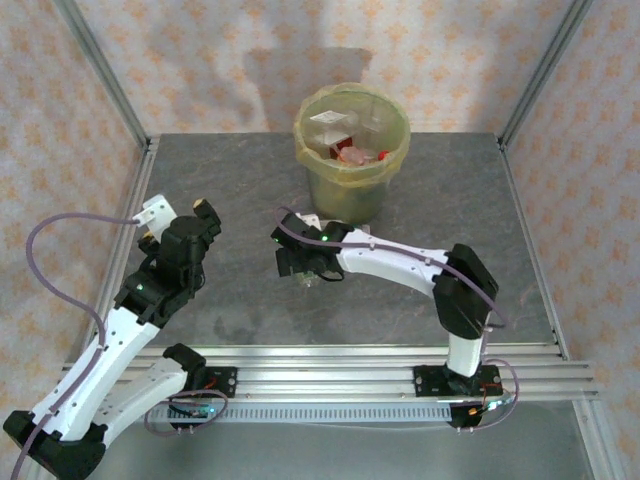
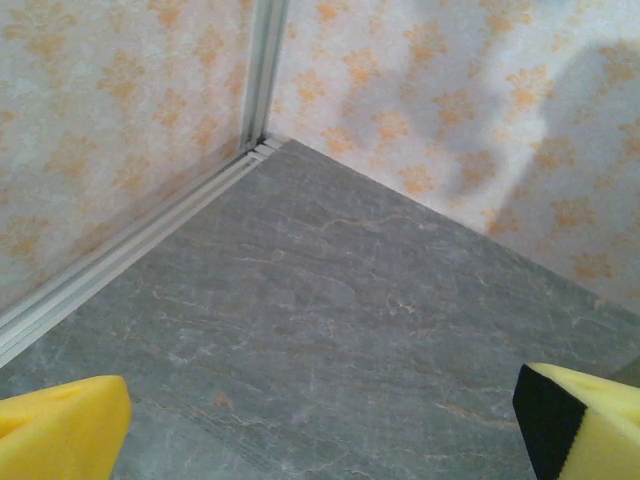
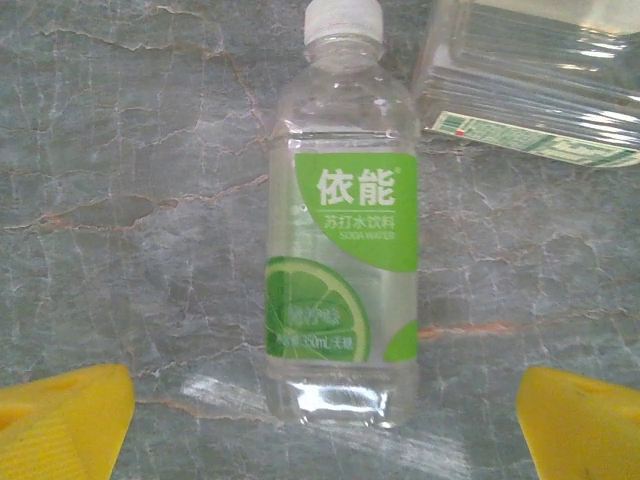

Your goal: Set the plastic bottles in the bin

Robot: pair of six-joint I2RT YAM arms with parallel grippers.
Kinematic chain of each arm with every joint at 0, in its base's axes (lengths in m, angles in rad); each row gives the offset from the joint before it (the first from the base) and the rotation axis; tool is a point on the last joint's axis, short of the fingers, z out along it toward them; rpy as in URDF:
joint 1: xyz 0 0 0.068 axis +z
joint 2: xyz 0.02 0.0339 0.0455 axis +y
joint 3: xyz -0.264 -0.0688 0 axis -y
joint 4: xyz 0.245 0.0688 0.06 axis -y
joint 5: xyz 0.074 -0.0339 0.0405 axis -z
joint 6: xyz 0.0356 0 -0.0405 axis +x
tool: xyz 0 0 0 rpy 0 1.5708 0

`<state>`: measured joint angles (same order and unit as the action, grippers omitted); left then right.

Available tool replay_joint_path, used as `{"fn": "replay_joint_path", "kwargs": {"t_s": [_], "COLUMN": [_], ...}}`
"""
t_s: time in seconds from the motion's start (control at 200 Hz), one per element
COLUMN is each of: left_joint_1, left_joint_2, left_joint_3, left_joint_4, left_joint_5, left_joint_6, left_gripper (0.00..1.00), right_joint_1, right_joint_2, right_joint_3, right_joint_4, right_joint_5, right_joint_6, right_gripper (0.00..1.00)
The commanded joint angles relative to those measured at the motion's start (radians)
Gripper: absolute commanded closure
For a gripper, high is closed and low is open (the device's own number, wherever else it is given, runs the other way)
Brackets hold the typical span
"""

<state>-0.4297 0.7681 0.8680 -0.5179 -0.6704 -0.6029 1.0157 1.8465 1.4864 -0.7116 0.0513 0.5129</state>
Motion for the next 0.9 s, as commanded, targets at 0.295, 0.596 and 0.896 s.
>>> {"fn": "replay_joint_path", "kwargs": {"t_s": [0.295, 0.596, 0.896], "left_joint_1": [0.012, 0.014, 0.014], "left_joint_2": [-0.026, -0.03, -0.03], "left_joint_3": [-0.041, -0.051, -0.064], "left_joint_4": [-0.103, -0.142, -0.143], "left_joint_5": [-0.155, -0.201, -0.207], "left_joint_6": [-0.178, -0.218, -0.224], "left_gripper": [0.0, 0.0, 0.0], "right_joint_1": [0.0, -0.035, -0.05], "right_joint_2": [0.186, 0.273, 0.345], "right_joint_3": [0.151, 0.184, 0.224], "right_joint_4": [-0.115, -0.089, -0.076], "right_joint_5": [0.098, 0.057, 0.017], "right_joint_6": [-0.015, -0.027, -0.044], "right_gripper": [0.03, 0.12, 0.23]}}
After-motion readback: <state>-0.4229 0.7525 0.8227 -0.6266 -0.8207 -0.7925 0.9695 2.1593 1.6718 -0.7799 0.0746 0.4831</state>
